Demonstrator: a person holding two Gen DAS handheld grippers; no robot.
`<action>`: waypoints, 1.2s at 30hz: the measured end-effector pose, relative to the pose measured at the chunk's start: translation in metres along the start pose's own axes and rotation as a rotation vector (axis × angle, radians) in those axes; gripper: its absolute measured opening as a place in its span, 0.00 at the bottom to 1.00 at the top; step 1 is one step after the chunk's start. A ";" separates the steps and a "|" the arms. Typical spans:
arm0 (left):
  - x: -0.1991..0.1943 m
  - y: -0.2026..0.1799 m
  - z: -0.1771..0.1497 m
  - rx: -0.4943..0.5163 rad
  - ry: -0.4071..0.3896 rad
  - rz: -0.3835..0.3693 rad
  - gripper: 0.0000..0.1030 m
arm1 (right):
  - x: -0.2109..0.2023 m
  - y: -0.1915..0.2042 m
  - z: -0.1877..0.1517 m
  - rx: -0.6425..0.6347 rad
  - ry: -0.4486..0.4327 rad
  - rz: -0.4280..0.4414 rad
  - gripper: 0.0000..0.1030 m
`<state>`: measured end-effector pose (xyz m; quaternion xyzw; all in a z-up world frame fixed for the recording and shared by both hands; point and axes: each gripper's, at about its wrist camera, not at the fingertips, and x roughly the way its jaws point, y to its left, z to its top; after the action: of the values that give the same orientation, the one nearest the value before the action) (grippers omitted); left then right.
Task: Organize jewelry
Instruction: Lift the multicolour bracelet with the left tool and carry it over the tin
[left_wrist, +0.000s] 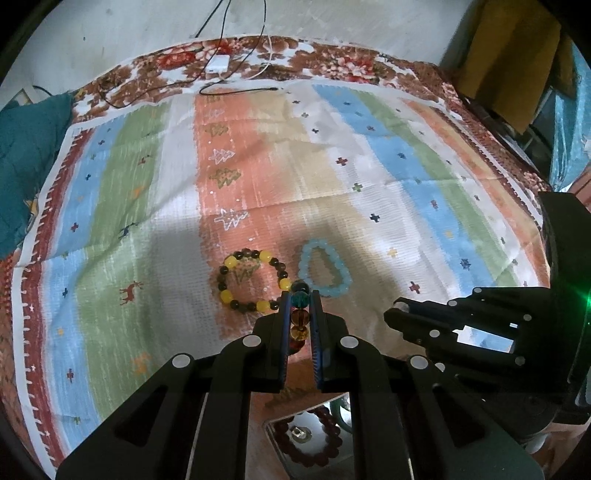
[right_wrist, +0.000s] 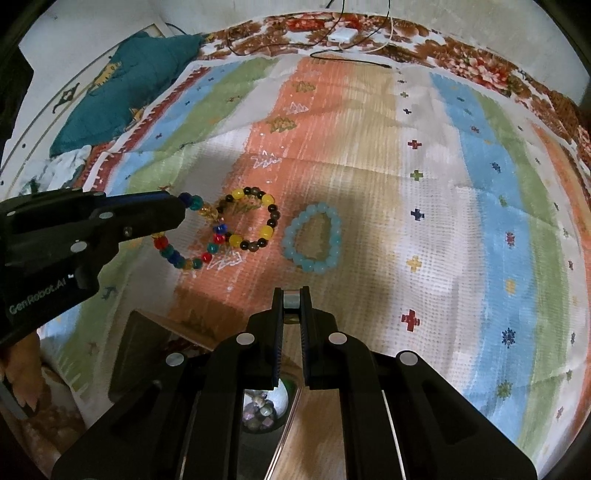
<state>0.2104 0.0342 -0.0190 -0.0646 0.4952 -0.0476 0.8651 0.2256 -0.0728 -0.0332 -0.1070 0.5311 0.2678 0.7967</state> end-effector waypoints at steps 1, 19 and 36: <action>-0.002 -0.001 -0.001 0.000 -0.005 0.001 0.09 | -0.001 0.000 -0.001 -0.001 -0.001 0.002 0.09; -0.035 -0.004 -0.023 -0.022 -0.060 -0.032 0.09 | -0.023 0.008 -0.013 -0.020 -0.044 0.018 0.09; -0.055 -0.017 -0.046 -0.002 -0.092 -0.044 0.09 | -0.039 0.018 -0.029 -0.043 -0.066 0.040 0.09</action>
<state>0.1423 0.0229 0.0077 -0.0784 0.4535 -0.0633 0.8856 0.1814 -0.0832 -0.0080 -0.1043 0.5008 0.2984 0.8058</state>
